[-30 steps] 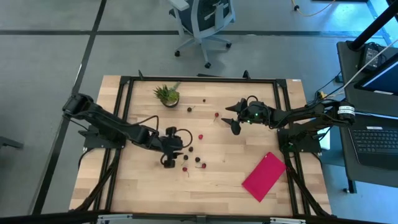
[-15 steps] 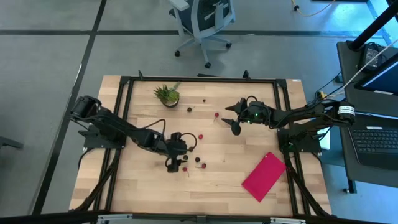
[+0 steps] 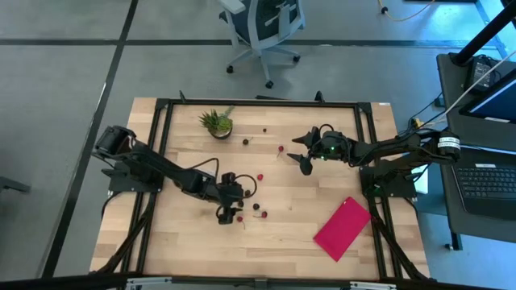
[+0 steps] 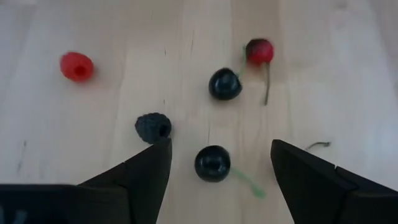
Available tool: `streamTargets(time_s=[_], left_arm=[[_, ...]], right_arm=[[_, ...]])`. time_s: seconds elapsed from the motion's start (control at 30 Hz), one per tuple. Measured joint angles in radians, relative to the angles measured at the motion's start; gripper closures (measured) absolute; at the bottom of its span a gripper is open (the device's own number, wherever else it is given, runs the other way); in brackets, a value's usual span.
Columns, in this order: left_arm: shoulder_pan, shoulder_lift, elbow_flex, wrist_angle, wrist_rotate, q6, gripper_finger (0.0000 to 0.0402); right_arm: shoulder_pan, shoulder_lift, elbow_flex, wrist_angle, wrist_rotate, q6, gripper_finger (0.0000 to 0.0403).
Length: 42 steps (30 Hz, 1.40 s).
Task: Pick and placing Produce into tupperware
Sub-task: Put the black cherry into the transparent container
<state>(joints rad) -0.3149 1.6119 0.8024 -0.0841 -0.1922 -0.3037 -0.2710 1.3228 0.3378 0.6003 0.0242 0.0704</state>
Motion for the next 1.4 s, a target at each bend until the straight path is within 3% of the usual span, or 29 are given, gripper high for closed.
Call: streamTargets(time_s=[0.23, 0.47, 1.23, 1.4], left_arm=[[0.002, 0.112, 0.0, 0.057, 0.002, 0.026, 0.0136], [0.002, 0.145, 0.002, 0.062, 0.016, 0.02, 0.0146], [0.002, 0.145, 0.002, 0.055, 0.004, 0.025, 0.0289], [0.002, 0.138, 0.002, 0.051, 0.003, 0.025, 0.0298]], right_arm=[[0.0, 0.0, 0.0, 0.0, 0.0, 0.0, 0.0089], [0.0, 0.0, 0.0, 0.0, 0.0, 0.0, 0.0089], [0.0, 0.0, 0.0, 0.0, 0.0, 0.0, 0.0089], [0.0, 0.0, 0.0, 0.0, 0.0, 0.0, 0.0089]])
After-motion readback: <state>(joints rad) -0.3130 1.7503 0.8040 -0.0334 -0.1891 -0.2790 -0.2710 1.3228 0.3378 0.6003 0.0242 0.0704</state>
